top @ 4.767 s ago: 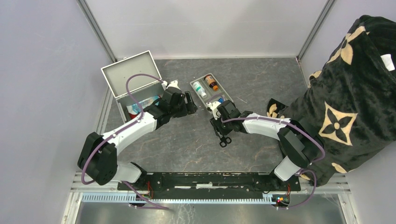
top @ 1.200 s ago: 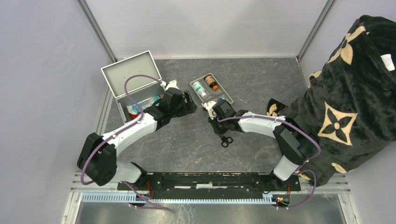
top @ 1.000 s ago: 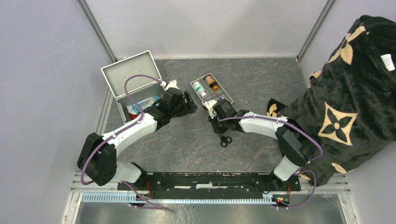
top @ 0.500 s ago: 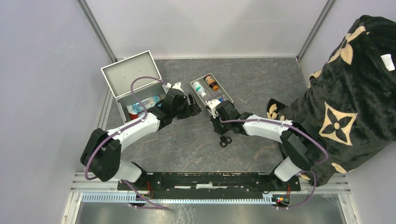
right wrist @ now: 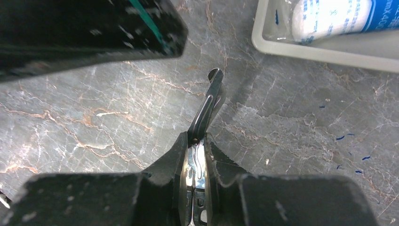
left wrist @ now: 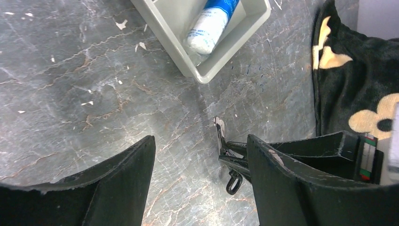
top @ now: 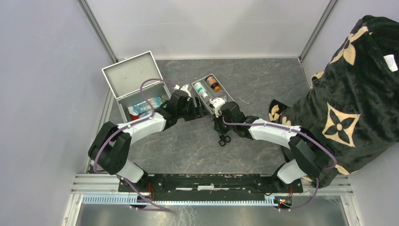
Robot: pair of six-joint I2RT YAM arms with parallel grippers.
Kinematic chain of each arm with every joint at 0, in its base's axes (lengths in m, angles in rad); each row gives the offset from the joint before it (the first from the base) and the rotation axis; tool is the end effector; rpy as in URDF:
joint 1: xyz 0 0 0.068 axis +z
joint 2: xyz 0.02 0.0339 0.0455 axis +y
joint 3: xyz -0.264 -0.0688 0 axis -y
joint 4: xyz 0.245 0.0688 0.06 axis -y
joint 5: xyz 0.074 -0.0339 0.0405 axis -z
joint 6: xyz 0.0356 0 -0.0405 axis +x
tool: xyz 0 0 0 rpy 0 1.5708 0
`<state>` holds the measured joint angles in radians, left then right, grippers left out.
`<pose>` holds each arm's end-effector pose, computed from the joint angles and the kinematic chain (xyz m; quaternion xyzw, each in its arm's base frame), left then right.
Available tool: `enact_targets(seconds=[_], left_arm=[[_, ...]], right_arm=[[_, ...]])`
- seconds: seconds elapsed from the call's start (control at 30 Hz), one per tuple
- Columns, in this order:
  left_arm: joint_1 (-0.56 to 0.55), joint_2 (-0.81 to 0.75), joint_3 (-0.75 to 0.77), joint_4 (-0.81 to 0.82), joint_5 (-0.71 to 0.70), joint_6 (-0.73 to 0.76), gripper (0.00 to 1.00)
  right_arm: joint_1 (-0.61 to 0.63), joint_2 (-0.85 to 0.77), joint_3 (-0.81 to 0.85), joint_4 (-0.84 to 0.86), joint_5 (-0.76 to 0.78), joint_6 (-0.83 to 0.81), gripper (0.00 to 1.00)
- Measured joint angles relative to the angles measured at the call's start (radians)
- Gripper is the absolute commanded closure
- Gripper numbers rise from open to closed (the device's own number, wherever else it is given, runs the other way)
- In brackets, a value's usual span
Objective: Organize the medicine kit
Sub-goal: Pick up the scissors from the center of the board.
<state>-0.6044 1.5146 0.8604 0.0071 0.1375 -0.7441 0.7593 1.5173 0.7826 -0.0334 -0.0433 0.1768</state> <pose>0.2632 -0.1877 0.2097 -0.0318 0.8931 -0.3256 0.3089 0.2214 0.2123 0.1813 -0.2724 0.8791 0.1940 0.3396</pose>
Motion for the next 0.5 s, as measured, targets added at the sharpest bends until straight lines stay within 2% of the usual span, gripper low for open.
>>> enact_targets(seconds=[0.37, 0.5], left_arm=[[-0.004, 0.066, 0.000, 0.082, 0.067, -0.030, 0.25], [-0.004, 0.096, -0.001, 0.119, 0.094, -0.055, 0.29]], right_arm=[[0.000, -0.047, -0.035, 0.079, -0.014, 0.022, 1.00], [0.000, -0.050, -0.039, 0.092, -0.025, 0.029, 1.00]])
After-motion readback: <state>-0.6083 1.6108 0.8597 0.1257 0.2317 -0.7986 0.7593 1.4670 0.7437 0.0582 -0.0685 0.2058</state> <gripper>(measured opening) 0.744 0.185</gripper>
